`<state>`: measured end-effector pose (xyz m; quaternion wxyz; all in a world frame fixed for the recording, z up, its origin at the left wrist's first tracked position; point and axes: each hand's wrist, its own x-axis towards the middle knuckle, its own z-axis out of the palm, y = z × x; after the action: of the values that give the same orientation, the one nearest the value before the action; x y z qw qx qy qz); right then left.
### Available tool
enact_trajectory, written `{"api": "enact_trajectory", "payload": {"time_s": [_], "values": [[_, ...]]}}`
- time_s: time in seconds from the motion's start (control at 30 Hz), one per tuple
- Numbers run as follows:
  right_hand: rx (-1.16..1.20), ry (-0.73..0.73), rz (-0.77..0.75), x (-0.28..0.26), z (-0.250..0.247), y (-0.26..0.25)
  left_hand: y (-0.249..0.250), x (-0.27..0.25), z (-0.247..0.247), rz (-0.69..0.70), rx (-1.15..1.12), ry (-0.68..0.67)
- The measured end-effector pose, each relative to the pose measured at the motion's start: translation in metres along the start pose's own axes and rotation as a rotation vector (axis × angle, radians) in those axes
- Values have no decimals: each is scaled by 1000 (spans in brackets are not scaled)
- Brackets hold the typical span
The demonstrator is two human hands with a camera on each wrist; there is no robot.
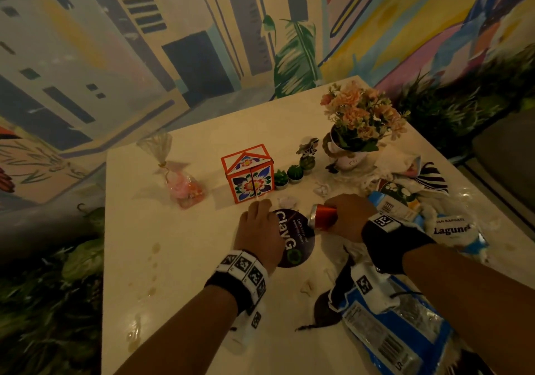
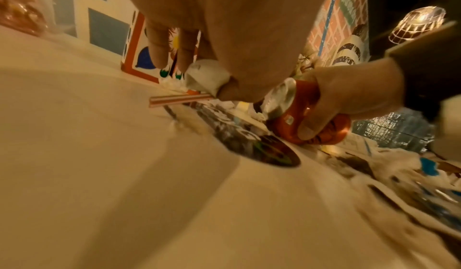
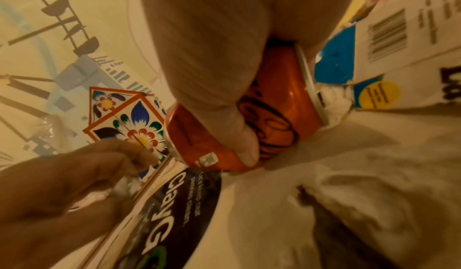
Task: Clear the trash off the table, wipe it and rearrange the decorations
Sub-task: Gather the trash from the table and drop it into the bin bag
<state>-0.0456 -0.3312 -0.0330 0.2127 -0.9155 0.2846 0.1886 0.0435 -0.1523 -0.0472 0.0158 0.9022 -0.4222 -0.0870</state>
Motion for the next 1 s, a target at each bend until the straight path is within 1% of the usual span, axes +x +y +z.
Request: {"api": "enact_trajectory", "payload": {"time_s": [0.07,0.13,0.2,0.27,0.37,0.43,0.47,0.57,0.67,0.73,0.8,0.87,0.93,1.0], "values": [[1,32,-38,-9,-2,-4,-3,13,-3,-8,-23,-18],[55,51,-76,-23,-7,-6,-5,24,-2,-29,-69,-75],[163,92,-109,-42,-15,-4,-4,30,0,-21,-93,-97],[295,152,-114,-63,-25,1,2,35,0,33,-83,-111],[503,207,-66,-96,-38,16,13,43,-5,141,-32,-199],[578,230,-24,-114,-41,27,21,51,-5,188,-24,-278],[604,241,3,-121,-42,32,25,54,-4,196,-39,-297],[671,270,79,-137,-40,46,37,62,1,164,-108,-282],[742,265,168,-148,-35,60,51,67,-1,130,-182,-290],[784,251,190,-155,-31,67,60,70,-6,99,-312,-258],[805,209,203,-162,-25,73,67,77,-8,103,-413,-221],[814,164,222,-168,-18,77,73,87,-6,151,-398,-225],[826,129,239,-173,-11,81,76,96,-2,207,-307,-278],[829,83,244,-175,-6,81,80,100,3,241,-208,-298]]}}
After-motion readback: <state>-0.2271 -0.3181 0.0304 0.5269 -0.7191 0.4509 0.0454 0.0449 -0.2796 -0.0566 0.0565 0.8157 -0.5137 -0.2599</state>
